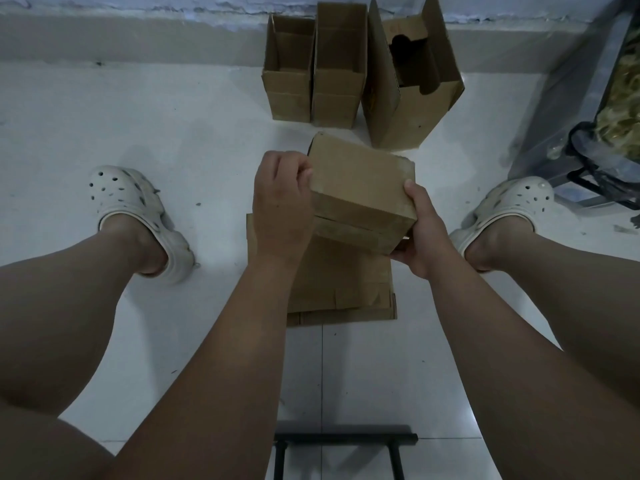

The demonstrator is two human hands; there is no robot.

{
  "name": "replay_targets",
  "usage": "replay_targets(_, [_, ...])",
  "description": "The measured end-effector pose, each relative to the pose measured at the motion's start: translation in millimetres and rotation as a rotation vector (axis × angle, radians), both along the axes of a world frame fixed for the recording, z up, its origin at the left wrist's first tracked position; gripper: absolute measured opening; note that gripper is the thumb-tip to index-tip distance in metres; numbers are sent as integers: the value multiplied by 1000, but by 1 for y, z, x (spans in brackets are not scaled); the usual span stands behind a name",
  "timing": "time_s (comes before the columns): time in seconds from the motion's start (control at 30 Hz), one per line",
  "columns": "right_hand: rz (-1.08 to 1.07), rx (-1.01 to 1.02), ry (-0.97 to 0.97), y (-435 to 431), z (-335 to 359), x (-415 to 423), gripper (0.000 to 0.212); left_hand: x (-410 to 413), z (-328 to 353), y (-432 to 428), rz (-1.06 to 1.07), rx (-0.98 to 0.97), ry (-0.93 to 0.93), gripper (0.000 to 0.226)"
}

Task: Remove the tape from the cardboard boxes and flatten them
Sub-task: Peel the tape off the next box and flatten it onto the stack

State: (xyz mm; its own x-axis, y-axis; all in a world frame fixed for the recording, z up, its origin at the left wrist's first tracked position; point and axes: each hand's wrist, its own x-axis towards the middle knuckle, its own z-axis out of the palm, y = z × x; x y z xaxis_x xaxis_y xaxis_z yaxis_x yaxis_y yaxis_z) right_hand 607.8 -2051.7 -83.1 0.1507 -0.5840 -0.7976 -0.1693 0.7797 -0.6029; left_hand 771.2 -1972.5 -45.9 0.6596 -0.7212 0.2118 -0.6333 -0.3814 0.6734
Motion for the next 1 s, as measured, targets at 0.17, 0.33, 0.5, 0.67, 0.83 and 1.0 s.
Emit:
replay_targets(0.17, [-39, -13, 49, -8, 2, 0, 38, 9, 2, 1, -138, 9, 91, 17])
replay_targets(0.33, [-67, -25, 102, -11, 4, 1, 36, 10, -3, 3, -138, 67, 91, 25])
replay_targets(0.5, [-96, 40, 61, -10, 3, 3, 35, -6, 1, 3, -56, -26, -41, 19])
replay_targets(0.67, [-172, 184, -12, -8, 1, 1, 42, -13, 7, 1, -151, -99, -226, 29])
replay_targets(0.83, [-304, 384, -72, 2, -6, -1, 54, -19, 12, -4, -209, -137, -199, 45])
replay_targets(1.0, [-482, 514, -199, 8, -17, -14, 60, -36, 3, -1, -253, -110, -198, 18])
